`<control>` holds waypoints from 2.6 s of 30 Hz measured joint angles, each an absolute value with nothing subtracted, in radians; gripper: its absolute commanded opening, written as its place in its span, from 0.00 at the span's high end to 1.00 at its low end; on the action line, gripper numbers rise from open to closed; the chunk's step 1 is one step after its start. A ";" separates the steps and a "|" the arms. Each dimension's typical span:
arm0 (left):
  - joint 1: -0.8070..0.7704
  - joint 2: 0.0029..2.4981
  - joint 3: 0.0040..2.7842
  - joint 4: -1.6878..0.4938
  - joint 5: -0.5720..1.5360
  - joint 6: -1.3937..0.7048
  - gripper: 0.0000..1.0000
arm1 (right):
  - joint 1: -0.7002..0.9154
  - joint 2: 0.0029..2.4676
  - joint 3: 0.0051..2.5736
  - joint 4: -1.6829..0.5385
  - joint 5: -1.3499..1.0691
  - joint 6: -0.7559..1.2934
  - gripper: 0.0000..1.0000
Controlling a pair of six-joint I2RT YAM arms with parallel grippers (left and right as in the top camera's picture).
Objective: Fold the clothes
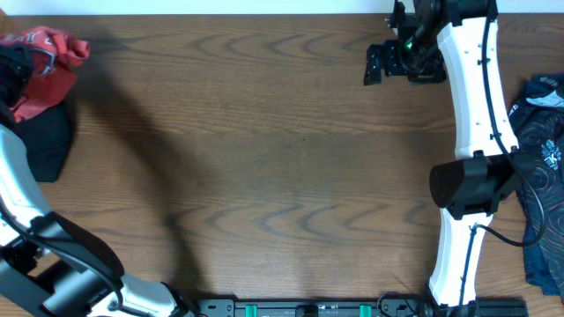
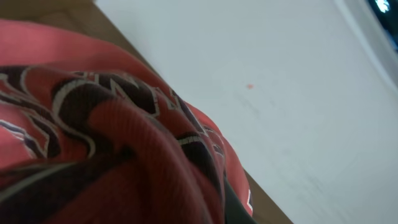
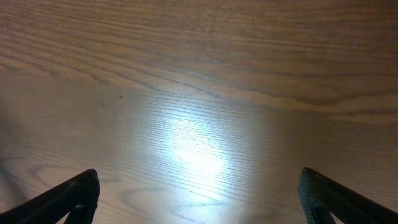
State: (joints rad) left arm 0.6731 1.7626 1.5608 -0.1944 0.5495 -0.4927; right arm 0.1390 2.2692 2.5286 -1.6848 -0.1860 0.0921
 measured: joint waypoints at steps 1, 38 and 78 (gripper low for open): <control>0.678 1.774 1.572 -0.194 0.543 -0.492 0.94 | 0.140 2.269 2.529 -1.685 -0.186 0.094 0.01; 0.809 2.196 1.816 -0.143 0.735 -0.603 0.94 | 0.221 2.269 2.529 -1.688 -0.185 0.102 0.01; 0.886 2.187 2.112 -0.333 0.793 -0.608 0.94 | 0.275 2.269 2.529 -1.651 -0.184 0.102 0.01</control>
